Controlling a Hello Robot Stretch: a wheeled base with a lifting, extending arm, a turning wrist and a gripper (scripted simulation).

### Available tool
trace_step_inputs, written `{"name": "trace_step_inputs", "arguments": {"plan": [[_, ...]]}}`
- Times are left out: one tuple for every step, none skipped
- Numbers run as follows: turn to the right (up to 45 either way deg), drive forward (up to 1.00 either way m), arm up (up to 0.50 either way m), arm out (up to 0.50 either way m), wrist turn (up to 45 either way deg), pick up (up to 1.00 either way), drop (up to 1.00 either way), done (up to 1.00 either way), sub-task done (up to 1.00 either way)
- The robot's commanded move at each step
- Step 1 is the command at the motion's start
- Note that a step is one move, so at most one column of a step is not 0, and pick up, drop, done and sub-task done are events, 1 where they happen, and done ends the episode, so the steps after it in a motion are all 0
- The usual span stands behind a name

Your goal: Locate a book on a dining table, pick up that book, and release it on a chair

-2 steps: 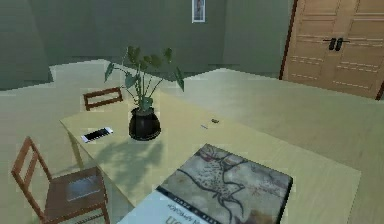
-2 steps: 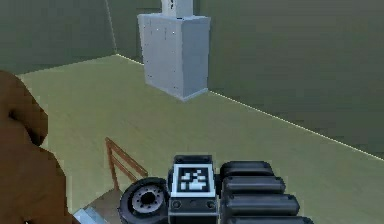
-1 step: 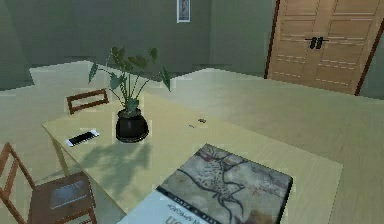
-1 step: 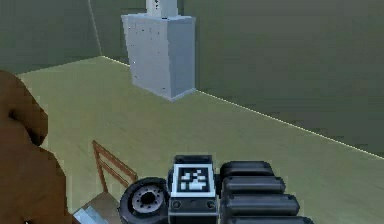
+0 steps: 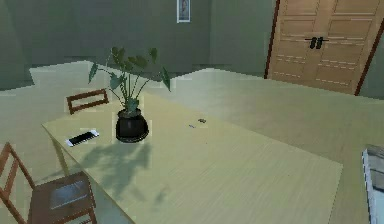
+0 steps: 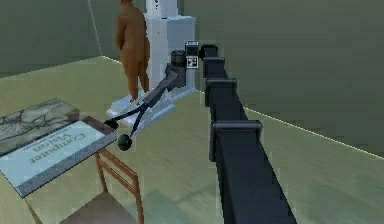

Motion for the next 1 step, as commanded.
{"name": "trace_step_inputs", "arguments": {"plan": [[0.0, 0.00, 0.00, 0.00, 39.0, 0.00, 0.00, 0.00, 0.00]]}}
